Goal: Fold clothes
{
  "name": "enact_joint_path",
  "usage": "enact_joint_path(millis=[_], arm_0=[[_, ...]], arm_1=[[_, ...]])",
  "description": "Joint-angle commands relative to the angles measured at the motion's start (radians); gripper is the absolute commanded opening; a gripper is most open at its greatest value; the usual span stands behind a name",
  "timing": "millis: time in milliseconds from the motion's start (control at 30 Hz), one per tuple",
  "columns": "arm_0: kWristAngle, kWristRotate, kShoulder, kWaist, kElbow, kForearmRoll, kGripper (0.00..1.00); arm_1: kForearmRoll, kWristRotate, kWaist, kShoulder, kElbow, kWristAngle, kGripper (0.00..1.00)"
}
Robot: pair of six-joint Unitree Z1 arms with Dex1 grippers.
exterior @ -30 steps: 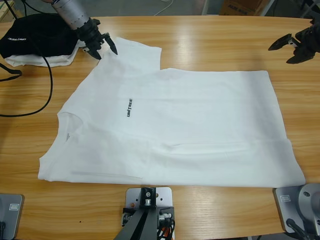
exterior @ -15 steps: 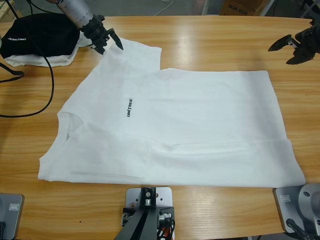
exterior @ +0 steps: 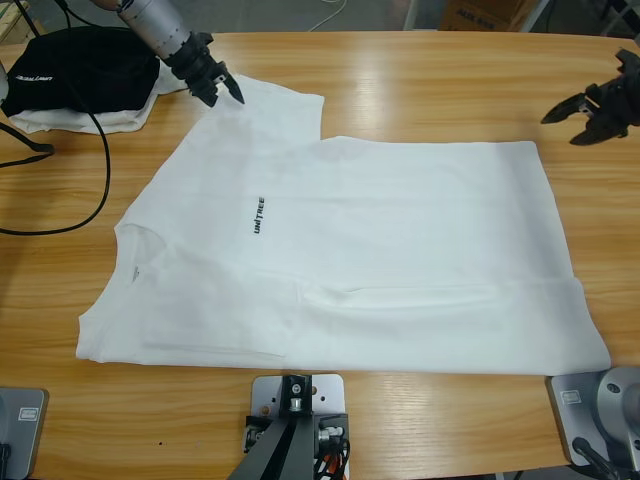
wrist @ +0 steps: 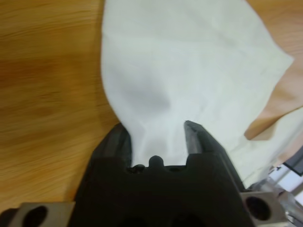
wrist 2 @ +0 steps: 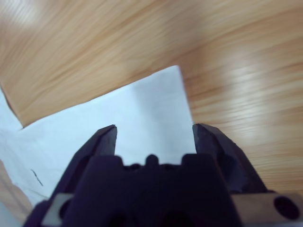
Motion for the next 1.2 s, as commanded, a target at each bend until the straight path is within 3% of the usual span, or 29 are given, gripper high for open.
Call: enact_joint_path(millis=[33, 100, 267, 867, 900, 1100, 1200], arm_0=[[0.056, 0.05, 0.191, -0.012, -0.543, 0.056, 0.0], [0.056, 0.052, 0.187, -0.011, -0.543, 0.057, 0.0], [0.052, 0.053, 0.182, -0.01, -0.544, 0.056, 0.0], [0.044, 0.052, 0.173, -0.011, -0.544, 0.058, 0.0], [0.043, 0.052, 0.173, -0.011, -0.543, 0.058, 0.0], [0.043, 0.051, 0.174, -0.013, -0.544, 0.06, 0.0], [0.043, 0.052, 0.172, -0.013, -0.544, 0.061, 0.0]], arm_1=[[-0.027, -0.028, -0.054, 0.06, 0.036, 0.035, 0.557], [-0.035, -0.046, -0.079, 0.07, 0.038, 0.075, 0.49], [-0.091, -0.065, -0.14, 0.147, 0.048, 0.175, 0.497], [-0.245, -0.081, -0.14, 0.295, 0.074, 0.282, 0.472], [-0.25, -0.082, -0.14, 0.297, 0.074, 0.287, 0.437], [-0.255, -0.094, -0.14, 0.302, 0.087, 0.297, 0.008], [-0.257, -0.102, -0.14, 0.315, 0.09, 0.298, 0.0]])
